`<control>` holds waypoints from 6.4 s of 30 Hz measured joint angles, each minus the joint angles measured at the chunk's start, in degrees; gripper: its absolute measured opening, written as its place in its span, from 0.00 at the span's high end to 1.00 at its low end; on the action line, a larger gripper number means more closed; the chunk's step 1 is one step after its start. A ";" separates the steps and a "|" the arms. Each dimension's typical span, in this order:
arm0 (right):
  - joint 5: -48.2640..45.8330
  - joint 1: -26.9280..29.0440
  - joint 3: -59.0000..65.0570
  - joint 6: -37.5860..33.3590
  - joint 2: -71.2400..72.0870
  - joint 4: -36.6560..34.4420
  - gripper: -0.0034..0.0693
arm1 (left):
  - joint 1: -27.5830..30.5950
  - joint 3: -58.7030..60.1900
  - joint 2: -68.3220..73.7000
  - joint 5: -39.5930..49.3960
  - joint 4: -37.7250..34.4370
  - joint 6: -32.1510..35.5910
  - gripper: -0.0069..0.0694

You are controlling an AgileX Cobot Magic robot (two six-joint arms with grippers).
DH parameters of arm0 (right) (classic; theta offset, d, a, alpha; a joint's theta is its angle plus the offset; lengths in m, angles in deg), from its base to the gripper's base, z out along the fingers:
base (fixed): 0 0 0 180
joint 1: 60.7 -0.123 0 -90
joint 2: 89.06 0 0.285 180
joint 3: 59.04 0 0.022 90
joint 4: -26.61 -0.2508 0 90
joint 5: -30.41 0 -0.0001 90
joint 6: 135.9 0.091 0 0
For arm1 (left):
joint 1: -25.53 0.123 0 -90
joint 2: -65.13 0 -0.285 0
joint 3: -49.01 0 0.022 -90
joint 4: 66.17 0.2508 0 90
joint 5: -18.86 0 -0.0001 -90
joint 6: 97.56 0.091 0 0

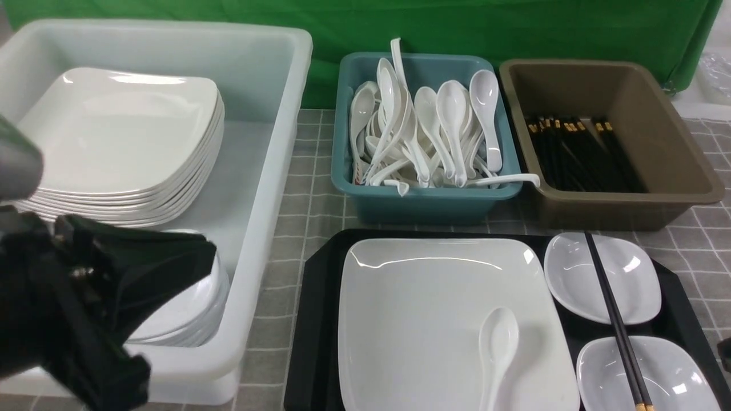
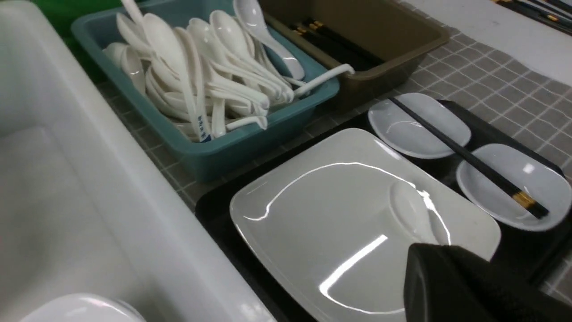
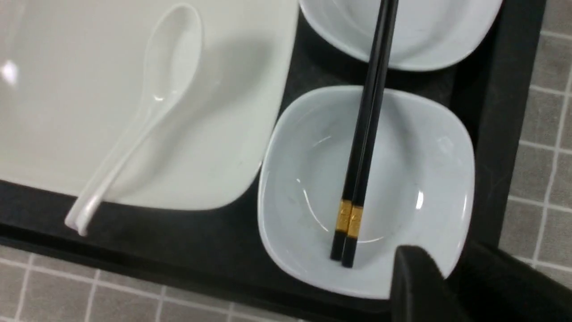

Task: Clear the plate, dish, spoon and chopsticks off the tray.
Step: Use the right arm to grab a pair of chopsticks from the plate, then use the right arm to put the chopsticks into the small storage box on the right, then use the right arm to grab a small plate from the dinner plate, then use the right arm to put the small plate into the large storage box on the left, then use the right arm to grab a small plate from the dinner plate

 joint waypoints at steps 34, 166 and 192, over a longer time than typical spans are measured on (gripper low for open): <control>10.31 -1.23 -0.77 -1.96 -36.64 0.15 0.75 | 0.00 0.00 -9.55 5.21 0.42 1.09 0.89; -15.16 -54.29 -73.75 -12.92 -52.96 18.45 0.50 | 0.00 -9.75 -26.87 20.85 31.91 -25.94 0.89; 25.20 -7.33 -5.71 -20.90 -39.84 19.41 0.37 | 0.00 -9.70 -19.45 16.51 21.64 -18.75 0.89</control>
